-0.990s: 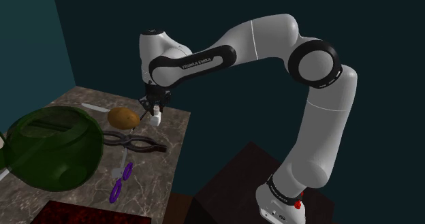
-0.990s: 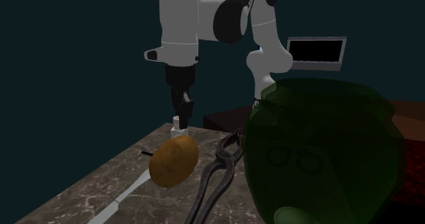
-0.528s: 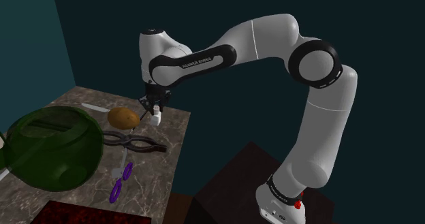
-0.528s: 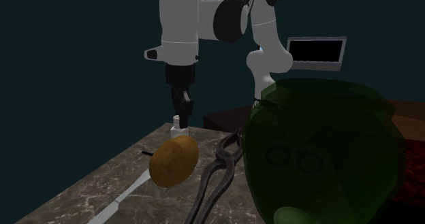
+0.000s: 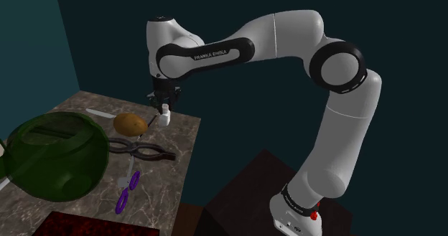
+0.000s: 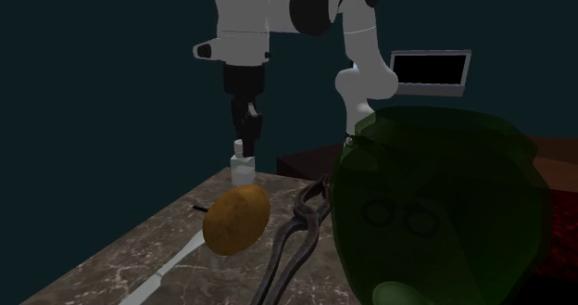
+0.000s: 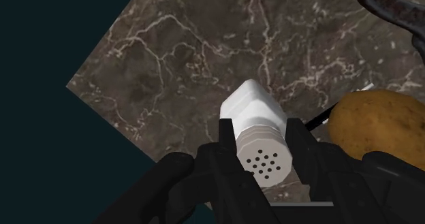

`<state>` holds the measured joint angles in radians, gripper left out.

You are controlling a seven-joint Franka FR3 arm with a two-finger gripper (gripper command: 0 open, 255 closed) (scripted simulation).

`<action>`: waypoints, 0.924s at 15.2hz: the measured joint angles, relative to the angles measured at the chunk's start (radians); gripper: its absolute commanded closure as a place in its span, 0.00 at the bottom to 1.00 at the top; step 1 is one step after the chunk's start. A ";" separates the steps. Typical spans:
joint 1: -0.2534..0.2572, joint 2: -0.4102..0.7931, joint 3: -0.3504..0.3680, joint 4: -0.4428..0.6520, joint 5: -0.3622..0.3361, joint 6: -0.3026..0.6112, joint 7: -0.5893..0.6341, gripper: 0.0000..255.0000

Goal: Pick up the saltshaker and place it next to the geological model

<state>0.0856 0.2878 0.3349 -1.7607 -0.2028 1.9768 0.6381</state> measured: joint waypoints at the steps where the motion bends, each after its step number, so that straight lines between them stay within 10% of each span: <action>1: -0.002 -0.008 0.000 0.005 0.003 -0.011 -0.005 1.00; 14: 0.000 -0.045 0.008 0.132 0.025 -0.172 -0.028 1.00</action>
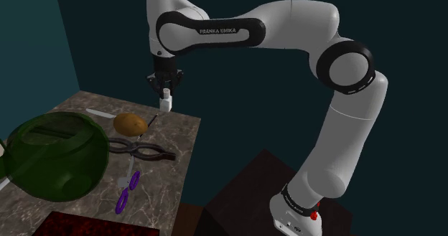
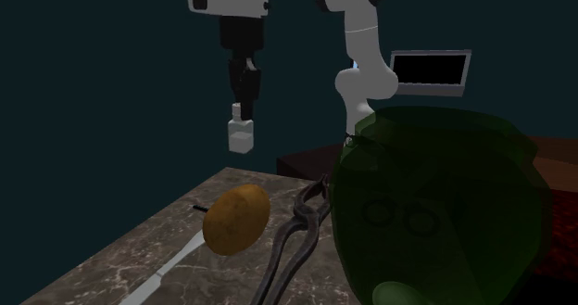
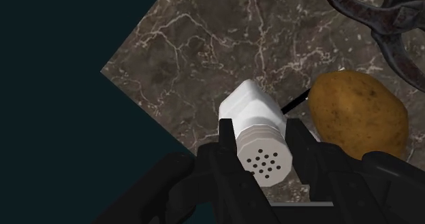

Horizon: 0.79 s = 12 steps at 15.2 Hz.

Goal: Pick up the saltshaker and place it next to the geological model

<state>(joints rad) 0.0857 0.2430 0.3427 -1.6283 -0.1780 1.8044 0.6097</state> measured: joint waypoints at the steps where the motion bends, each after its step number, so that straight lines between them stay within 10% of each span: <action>1: 0.000 0.000 0.000 0.011 0.001 -0.011 -0.002 1.00; 12: 0.016 -0.027 0.013 0.094 0.012 -0.121 0.007 1.00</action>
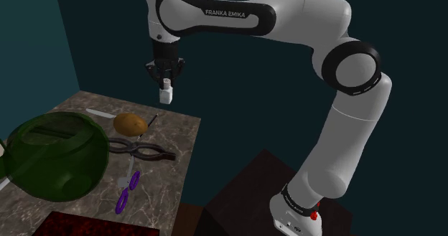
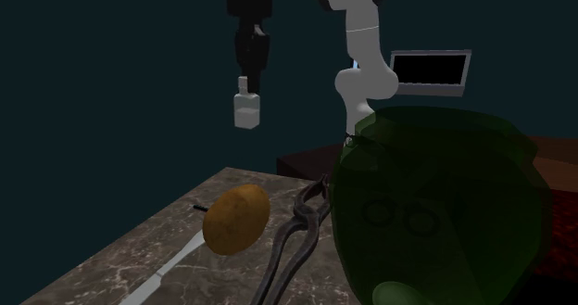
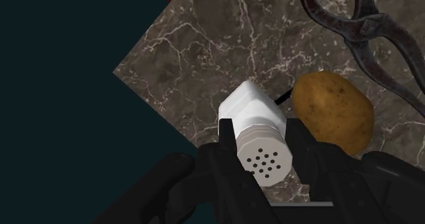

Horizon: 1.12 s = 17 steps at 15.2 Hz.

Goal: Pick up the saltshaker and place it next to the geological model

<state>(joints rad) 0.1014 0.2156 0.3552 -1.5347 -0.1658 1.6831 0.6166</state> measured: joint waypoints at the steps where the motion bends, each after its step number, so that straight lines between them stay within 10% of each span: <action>1: 0.010 -0.015 0.008 -0.020 0.004 0.004 0.018 1.00; 17: 0.175 -0.160 0.156 -0.199 0.070 0.019 0.329 1.00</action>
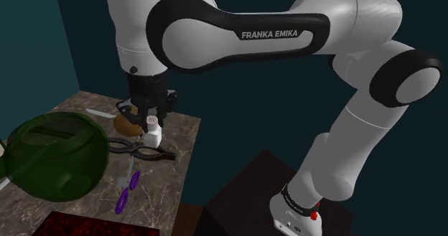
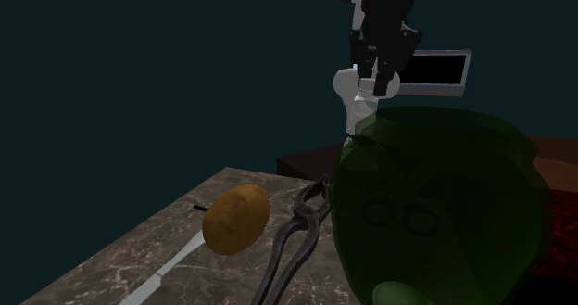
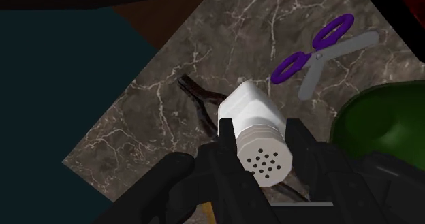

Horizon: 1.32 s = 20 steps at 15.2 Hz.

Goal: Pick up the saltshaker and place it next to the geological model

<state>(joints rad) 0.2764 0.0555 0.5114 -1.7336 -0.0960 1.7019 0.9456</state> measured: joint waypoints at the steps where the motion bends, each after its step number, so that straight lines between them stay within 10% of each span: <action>1: 0.014 -0.003 0.012 -0.009 0.003 0.004 0.026 1.00; 9: 0.117 0.035 0.099 0.034 -0.006 -0.021 0.216 1.00; 20: 0.125 0.053 0.104 -0.087 -0.018 0.112 0.246 1.00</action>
<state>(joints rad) 0.4012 0.1086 0.6153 -1.8203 -0.1142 1.8138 1.1920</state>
